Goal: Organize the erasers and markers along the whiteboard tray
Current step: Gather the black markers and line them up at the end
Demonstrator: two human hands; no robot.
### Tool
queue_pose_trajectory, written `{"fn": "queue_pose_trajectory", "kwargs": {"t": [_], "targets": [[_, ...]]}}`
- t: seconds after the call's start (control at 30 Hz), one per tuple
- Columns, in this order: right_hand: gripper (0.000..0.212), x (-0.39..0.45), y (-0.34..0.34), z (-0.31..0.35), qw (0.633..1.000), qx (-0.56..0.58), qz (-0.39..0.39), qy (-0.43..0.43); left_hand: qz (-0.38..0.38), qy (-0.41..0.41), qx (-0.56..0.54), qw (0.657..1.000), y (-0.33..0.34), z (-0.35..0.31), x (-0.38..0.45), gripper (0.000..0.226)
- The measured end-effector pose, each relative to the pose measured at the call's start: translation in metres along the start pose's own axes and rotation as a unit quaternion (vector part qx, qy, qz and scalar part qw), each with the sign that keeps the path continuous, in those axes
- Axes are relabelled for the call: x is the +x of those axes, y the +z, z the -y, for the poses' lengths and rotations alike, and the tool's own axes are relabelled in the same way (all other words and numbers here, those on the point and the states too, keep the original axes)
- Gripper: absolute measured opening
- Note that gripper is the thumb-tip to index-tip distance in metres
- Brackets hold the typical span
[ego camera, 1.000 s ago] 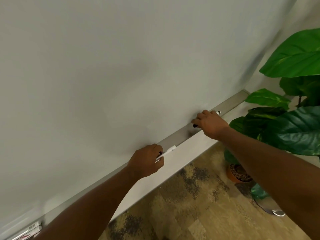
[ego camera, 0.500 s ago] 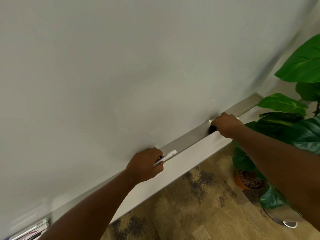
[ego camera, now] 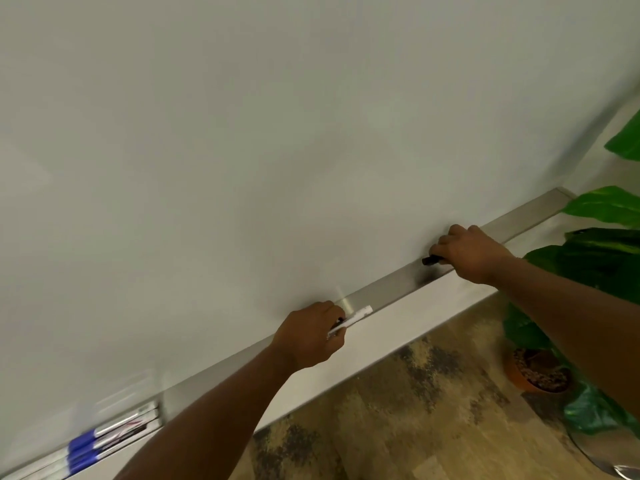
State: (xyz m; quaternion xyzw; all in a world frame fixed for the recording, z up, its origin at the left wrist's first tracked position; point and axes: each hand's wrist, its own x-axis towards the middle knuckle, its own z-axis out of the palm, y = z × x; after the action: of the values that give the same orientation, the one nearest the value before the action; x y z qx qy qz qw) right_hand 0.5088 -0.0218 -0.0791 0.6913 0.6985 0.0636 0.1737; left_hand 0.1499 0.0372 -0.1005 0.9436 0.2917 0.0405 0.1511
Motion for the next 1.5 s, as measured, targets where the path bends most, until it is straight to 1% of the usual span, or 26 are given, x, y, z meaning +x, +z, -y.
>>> {"fn": "queue_pose_trajectory", "kwargs": {"t": [0.1, 0.2, 0.37, 0.6, 0.8, 0.97, 1.13, 1.3, 1.4, 1.5], "targets": [[0.032, -0.001, -0.009, 0.022, 0.999, 0.027, -0.038, -0.009, -0.005, 0.006, 0.019, 1.0, -0.003, 0.011, -0.017, 0.025], [0.033, -0.004, -0.02, 0.045, 0.996, 0.052, -0.073, -0.02, -0.023, -0.002, 0.037, 0.999, -0.007, 0.021, -0.034, 0.029], [0.023, -0.008, -0.038, 0.097, 0.982, 0.099, -0.146, -0.071, -0.044, -0.019, 0.082, 0.995, -0.013, 0.037, -0.071, 0.028], [0.018, 0.0, -0.072, 0.182, 0.964, 0.109, -0.181, -0.16, -0.033, -0.111, 0.138, 0.984, -0.016, 0.056, -0.131, 0.029], [0.021, 0.011, -0.1, 0.241, 0.957, 0.115, -0.18, -0.195, -0.027, -0.151, 0.14, 0.978, -0.018, 0.076, -0.171, 0.027], [0.02, 0.019, -0.114, 0.28, 0.953, 0.135, -0.167, -0.216, -0.011, -0.193, 0.131, 0.972, -0.016, 0.088, -0.196, 0.031], [0.02, 0.023, -0.124, 0.315, 0.947, 0.141, -0.149, -0.247, -0.011, -0.21, 0.147, 0.967, -0.014, 0.098, -0.207, 0.032], [0.023, 0.024, -0.134, 0.343, 0.946, 0.15, -0.135, -0.255, 0.011, -0.229, 0.174, 0.958, -0.019, 0.099, -0.211, 0.028], [0.024, 0.022, -0.137, 0.354, 0.947, 0.164, -0.126, -0.247, -0.005, -0.232, 0.157, 0.96, -0.019, 0.103, -0.215, 0.028], [0.027, 0.02, -0.142, 0.365, 0.952, 0.16, -0.114, -0.233, -0.052, -0.213, 0.109, 0.97, -0.02, 0.108, -0.222, 0.031]]}}
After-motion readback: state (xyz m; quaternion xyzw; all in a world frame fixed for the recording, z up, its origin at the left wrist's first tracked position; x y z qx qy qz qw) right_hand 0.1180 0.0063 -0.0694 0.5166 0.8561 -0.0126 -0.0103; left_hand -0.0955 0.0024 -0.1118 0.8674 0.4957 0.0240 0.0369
